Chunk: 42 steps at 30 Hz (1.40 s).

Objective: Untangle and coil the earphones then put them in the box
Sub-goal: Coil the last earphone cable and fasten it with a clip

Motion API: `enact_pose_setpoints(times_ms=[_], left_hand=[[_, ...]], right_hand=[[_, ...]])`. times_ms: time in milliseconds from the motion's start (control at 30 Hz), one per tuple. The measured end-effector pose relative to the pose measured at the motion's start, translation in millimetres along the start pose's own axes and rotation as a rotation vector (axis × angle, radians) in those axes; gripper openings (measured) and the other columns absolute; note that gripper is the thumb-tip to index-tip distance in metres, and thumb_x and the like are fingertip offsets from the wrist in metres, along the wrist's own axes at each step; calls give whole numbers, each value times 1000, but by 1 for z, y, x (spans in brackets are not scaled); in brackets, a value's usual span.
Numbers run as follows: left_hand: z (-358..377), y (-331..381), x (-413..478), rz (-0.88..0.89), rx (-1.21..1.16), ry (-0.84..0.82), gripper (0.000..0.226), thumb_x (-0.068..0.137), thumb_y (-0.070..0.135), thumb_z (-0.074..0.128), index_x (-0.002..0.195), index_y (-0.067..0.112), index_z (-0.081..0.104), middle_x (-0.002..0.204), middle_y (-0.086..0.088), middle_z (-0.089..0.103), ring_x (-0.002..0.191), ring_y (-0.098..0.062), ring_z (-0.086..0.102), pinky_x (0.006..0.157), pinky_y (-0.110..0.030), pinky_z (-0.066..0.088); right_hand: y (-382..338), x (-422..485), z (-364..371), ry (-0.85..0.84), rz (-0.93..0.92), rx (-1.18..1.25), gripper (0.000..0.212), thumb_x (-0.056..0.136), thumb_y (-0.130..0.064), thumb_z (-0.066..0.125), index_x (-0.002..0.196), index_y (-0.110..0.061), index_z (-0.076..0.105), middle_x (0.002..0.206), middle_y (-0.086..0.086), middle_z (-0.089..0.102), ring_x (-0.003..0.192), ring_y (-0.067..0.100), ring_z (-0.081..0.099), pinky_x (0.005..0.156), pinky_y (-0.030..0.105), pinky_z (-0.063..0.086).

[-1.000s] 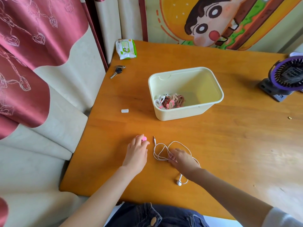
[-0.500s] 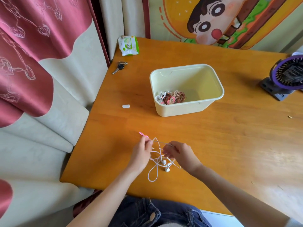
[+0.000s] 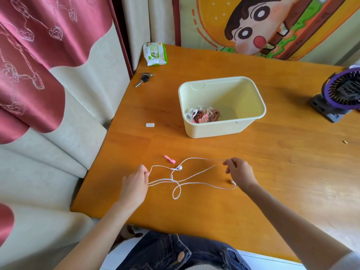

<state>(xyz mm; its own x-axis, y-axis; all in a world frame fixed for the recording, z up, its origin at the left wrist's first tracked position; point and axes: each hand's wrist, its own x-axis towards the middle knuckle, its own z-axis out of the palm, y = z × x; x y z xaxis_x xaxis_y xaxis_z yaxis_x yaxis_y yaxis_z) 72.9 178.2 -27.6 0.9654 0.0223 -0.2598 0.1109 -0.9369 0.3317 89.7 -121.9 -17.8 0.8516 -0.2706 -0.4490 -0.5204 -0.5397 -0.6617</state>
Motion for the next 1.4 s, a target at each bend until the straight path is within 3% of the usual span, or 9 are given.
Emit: enact_pose_setpoints(times_ms=[133,267,367,533,633,767,1000,1233,1400], left_hand=[[3,7,-4,-2,145,77,11,92,17,53,103,17,52,105,-3,54,100,-23,48,81,-34,35],[0,32,-9,210,-126,186,22,85,4,61,105,12,55,106,-3,54,97,-19,51,81,-29,42],[3,55,-12,289,-315,34,14,91,6,55,104,11,55,108,3,53,88,-9,50,75,-21,41],[29,54,-20,387,-120,-275,23,94,16,52,116,23,56,118,8,48,103,-9,48,87,-22,41],[40,49,-28,375,-56,-253,18,93,20,55,110,21,58,111,5,46,106,-10,46,88,-22,42],[43,54,-33,290,-14,-274,19,94,29,53,101,13,61,102,2,51,97,-15,51,84,-29,44],[41,55,-45,22,-281,-399,22,100,28,40,82,18,49,75,2,60,63,-11,54,58,-27,43],[33,53,-55,-125,-355,-179,19,99,21,43,88,12,56,76,-6,59,61,-13,49,56,-27,39],[12,78,-65,30,-67,114,35,91,2,49,121,20,55,130,2,45,120,-18,43,99,-30,37]], right_hand=[[-2,-7,4,-68,-16,-114,22,94,-18,43,89,-15,64,70,-2,61,61,15,55,51,23,42],[-8,-18,12,-8,-248,-233,20,95,-19,49,91,-13,67,95,4,63,86,23,56,72,27,38],[-17,-28,17,47,-448,-230,16,93,-17,55,94,-10,69,102,7,58,99,23,50,82,20,32],[-21,-42,21,286,-713,-381,33,76,4,66,107,-7,62,104,13,56,93,32,52,87,32,39],[-16,-55,32,-38,-797,-382,23,84,-1,58,104,-11,63,104,7,56,89,27,57,80,31,43],[-1,-65,54,-499,-624,-598,29,94,-26,54,122,-18,52,122,1,51,107,22,56,88,34,46],[21,-63,53,-494,-805,-838,21,96,-20,47,117,-16,51,119,4,55,111,24,50,85,36,47],[38,-65,8,-503,-773,-739,19,99,-21,40,111,-17,55,118,3,49,112,19,45,87,27,38],[23,-72,-23,-348,-780,-479,15,98,-18,41,105,-11,52,102,5,58,95,23,52,81,30,41]])
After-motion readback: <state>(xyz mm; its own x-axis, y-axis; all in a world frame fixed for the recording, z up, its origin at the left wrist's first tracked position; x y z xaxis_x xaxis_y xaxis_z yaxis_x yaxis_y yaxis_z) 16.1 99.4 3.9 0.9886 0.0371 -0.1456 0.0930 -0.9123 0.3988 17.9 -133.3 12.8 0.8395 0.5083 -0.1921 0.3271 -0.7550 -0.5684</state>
